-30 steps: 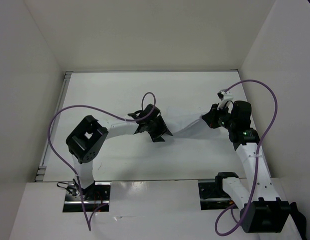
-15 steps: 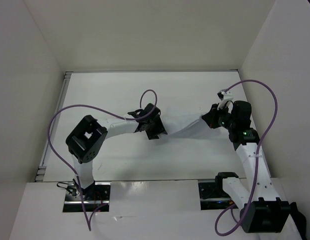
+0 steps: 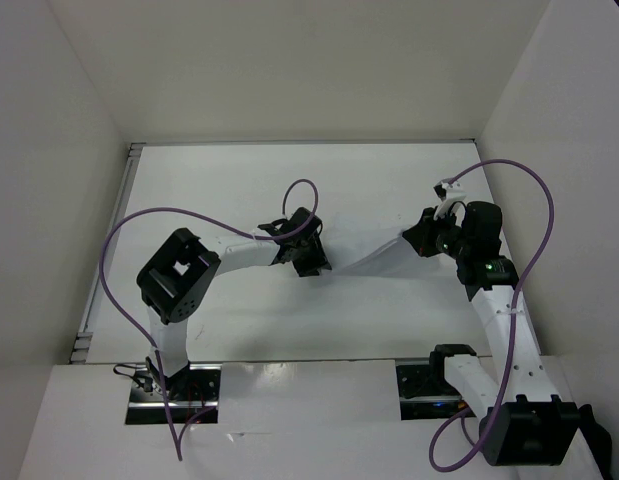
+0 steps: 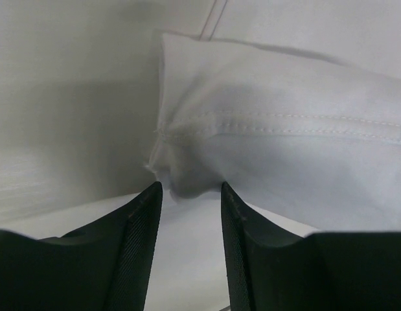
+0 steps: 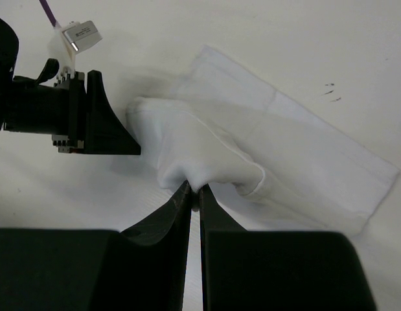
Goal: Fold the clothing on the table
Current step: Fold the skirt
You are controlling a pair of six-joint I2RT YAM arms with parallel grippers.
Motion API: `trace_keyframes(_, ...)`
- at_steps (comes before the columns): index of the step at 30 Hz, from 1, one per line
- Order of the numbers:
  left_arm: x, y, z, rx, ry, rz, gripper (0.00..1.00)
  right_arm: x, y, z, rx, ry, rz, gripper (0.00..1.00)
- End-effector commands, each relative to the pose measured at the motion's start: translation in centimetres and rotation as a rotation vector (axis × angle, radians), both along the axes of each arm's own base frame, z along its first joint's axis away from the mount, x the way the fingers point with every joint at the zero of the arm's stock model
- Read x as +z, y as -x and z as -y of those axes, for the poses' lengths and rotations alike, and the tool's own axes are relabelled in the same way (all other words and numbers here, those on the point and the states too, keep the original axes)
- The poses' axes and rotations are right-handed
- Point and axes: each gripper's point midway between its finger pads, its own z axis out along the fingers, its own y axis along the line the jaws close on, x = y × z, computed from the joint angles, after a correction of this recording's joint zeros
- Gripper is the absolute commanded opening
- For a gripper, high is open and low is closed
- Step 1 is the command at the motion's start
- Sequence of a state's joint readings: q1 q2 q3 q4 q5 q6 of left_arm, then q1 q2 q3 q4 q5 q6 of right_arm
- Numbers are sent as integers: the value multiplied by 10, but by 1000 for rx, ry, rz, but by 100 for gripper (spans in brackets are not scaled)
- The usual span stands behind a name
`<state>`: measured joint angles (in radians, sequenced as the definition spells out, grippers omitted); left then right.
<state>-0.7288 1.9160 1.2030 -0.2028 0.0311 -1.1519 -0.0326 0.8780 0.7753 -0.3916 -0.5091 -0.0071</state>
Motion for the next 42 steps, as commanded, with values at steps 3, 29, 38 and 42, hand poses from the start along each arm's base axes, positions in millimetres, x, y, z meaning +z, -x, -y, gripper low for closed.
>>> trace_keyframes(3, 6, -13, 8, -13, 18, 53, 48, 5, -4, 0, -2, -10, 30, 11)
trace_keyframes(29, 119, -40, -45, -95, 13, 365, 0, 66, 4, 3, 127, 159, 136, 0)
trace_keyframes(38, 159, -29, -81, -161, 34, 455, 0, 46, 34, 12, 142, 228, 28, 0)
trace_keyframes(42, 180, -60, -92, -143, 87, 507, 0, 54, 9, -2, 158, 124, 70, 0)
